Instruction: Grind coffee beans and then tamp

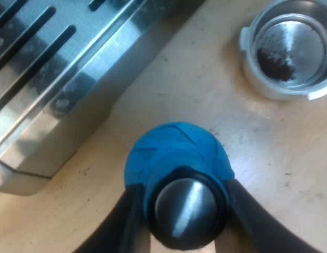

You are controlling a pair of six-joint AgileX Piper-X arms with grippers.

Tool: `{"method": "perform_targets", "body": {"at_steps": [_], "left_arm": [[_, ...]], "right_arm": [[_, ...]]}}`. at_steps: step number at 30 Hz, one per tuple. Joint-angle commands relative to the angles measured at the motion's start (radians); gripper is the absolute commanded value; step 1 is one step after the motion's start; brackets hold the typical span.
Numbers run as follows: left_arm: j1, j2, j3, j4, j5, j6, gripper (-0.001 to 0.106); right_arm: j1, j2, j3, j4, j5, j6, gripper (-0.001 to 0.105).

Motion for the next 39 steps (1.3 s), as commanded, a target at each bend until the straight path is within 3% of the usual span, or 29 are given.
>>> {"method": "perform_targets", "body": {"at_steps": [1,7,9,10,14,21,29,39], "left_arm": [[-0.004,-0.009,-0.052,0.029,0.016,0.01,0.0],[-0.004,-0.009,-0.143,0.066,0.055,0.01,0.0],[-0.004,-0.009,-0.158,0.072,0.076,0.01,0.0],[-0.008,-0.009,-0.197,0.094,0.135,0.01,0.0],[-0.049,-0.009,-0.213,0.1,0.135,0.01,0.0],[-0.144,-0.009,-0.218,0.077,0.091,0.01,0.0],[-0.144,-0.003,-0.218,0.07,0.088,0.01,0.0],[-0.144,0.108,-0.218,0.04,0.105,0.01,0.0]], "right_arm": [[0.001,-0.007,0.066,-0.108,-0.028,-0.005,0.094],[0.001,-0.008,0.136,-0.162,-0.03,-0.009,0.094],[0.001,-0.008,0.148,-0.169,-0.03,-0.021,0.081],[0.001,-0.008,0.147,-0.169,-0.026,-0.036,0.072],[0.001,-0.008,0.147,-0.169,0.055,-0.045,0.058],[0.001,-0.008,0.147,-0.171,0.068,-0.045,0.058],[0.001,-0.008,0.147,-0.229,0.026,-0.045,0.058],[0.001,-0.008,0.147,-0.261,0.026,-0.045,0.058]]}}
